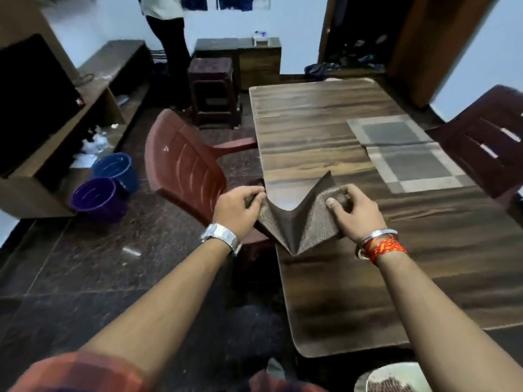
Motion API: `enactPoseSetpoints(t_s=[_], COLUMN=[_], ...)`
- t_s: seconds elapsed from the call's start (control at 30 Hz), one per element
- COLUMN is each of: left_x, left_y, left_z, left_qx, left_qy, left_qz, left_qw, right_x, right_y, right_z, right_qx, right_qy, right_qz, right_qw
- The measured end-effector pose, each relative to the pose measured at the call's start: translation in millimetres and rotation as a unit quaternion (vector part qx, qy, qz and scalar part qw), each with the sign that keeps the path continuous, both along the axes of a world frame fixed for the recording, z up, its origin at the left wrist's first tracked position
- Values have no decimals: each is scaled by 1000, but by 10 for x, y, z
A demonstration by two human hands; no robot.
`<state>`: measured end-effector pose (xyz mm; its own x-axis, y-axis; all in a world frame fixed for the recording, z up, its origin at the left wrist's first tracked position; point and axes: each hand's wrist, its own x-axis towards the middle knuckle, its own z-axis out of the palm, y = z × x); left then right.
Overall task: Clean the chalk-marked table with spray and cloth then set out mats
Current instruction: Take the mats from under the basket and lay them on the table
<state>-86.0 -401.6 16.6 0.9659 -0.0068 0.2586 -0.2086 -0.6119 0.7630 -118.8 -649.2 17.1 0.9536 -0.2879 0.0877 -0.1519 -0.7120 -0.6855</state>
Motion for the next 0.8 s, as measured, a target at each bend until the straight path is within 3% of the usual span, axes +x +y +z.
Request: enactPoseSetpoints(t_s=[0.13, 0.3, 0.43, 0.5, 0.57, 0.67, 0.73, 0.8], left_x=[625, 1350, 2012, 2392, 2722, 3020, 3026, 3041], left_y=[-70, -146, -322, -407, -514, -781, -925, -1051], left_z=[39, -83, -384, -665, -973, -1279, -1398, -1540], left_qx=[-54, -104, -163, -129, -44, 127, 232, 307], left_qy=[13, 45, 58, 116, 200, 325, 287, 223], left_qz=[25, -18, 17, 11, 23, 20, -76, -212], left_qw=[998, 993, 985, 985, 979, 937, 926, 900], right_x=[448, 1054, 1756, 2154, 2447, 2742, 2800, 2870], right_y=[-289, -475, -540, -625, -671, -482, -176, 62], right_z=[-51, -102, -194, -374, -627, -1042, -1281, -1433], right_qx=[41, 84, 86, 49, -50, -215, -205, -138], right_qy=[-3, -105, -171, -96, 17, 166, 269, 338], right_qz=[-61, -158, -204, -235, -237, -142, -55, -35], right_qw=[997, 978, 960, 966, 970, 952, 939, 930])
